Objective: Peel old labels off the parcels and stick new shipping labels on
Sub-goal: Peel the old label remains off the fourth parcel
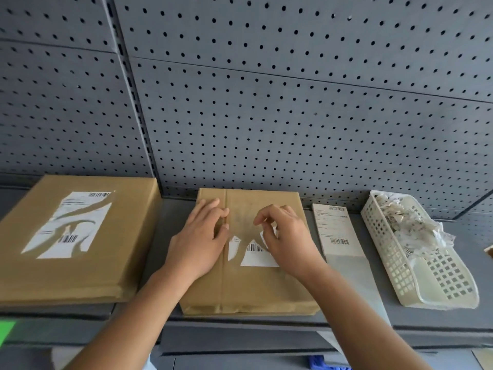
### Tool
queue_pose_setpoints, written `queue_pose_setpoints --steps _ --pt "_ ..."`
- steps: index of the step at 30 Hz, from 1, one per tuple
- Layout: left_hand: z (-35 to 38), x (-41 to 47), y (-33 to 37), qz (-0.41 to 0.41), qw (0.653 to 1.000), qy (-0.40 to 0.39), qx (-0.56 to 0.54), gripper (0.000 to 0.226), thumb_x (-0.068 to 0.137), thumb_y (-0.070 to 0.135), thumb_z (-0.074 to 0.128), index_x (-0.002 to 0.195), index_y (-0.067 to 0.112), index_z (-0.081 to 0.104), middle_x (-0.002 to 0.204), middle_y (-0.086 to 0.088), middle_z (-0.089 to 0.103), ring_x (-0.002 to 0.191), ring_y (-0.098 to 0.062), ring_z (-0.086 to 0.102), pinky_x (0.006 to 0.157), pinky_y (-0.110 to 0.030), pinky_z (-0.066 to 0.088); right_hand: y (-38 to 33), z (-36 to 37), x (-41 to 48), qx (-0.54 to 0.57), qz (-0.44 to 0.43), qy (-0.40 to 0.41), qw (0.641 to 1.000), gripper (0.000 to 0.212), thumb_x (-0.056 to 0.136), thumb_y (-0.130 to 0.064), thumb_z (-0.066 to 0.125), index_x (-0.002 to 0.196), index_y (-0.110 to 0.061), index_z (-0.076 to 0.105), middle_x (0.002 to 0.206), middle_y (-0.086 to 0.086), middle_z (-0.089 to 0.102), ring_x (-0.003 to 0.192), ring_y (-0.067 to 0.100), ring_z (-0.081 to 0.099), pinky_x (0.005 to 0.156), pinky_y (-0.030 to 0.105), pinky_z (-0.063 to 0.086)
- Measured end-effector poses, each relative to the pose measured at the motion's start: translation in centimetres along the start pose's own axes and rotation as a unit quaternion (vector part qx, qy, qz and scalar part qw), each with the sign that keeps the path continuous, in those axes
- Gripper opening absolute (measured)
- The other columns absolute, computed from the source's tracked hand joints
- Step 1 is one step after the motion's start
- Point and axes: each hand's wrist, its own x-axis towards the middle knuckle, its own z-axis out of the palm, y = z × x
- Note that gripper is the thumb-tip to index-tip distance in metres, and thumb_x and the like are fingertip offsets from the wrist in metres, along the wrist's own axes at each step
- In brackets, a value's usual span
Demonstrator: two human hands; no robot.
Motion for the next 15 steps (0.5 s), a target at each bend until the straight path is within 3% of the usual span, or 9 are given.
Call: queue_pose_setpoints --steps 7,12,15 --pt "0.0 0.0 -0.1 0.005 1.0 0.002 -0.002 0.037 0.105 0.046 0.034 0.141 0.045 0.041 0.163 0.03 0.01 0.151 0.006 -0.009 0.11 -0.057 0.036 -0.4 1.4 0.1 0.018 -0.012 -0.037 0.999 0.023 0.089 0.004 0.055 0.094 -0.018 0.062 0.086 -0.017 0.057 0.091 0.009 0.05 0.075 0.015 0.042" --pt "-0.1 0.0 0.0 0.004 1.0 0.001 0.0 0.034 0.106 0.045 0.035 0.138 0.044 0.043 0.163 0.029 0.011 0.151 0.005 -0.009 0.108 -0.055 0.039 -1.0 2.0 0.0 0.036 -0.013 -0.052 0.998 0.023 0.09 0.003 0.053 0.094 -0.017 0.064 0.084 -0.025 0.056 0.084 0.001 0.051 0.074 0.015 0.044" --pt "-0.2 -0.1 0.1 0.003 1.0 -0.001 0.003 0.033 0.106 0.045 0.034 0.138 0.043 0.043 0.164 0.028 0.011 0.151 0.005 -0.009 0.107 -0.054 0.04 -1.0 2.3 -0.1 0.034 -0.002 -0.044 0.998 0.022 0.091 0.003 0.055 0.093 -0.017 0.065 0.084 -0.02 0.058 0.076 -0.004 0.051 0.07 0.011 0.04"
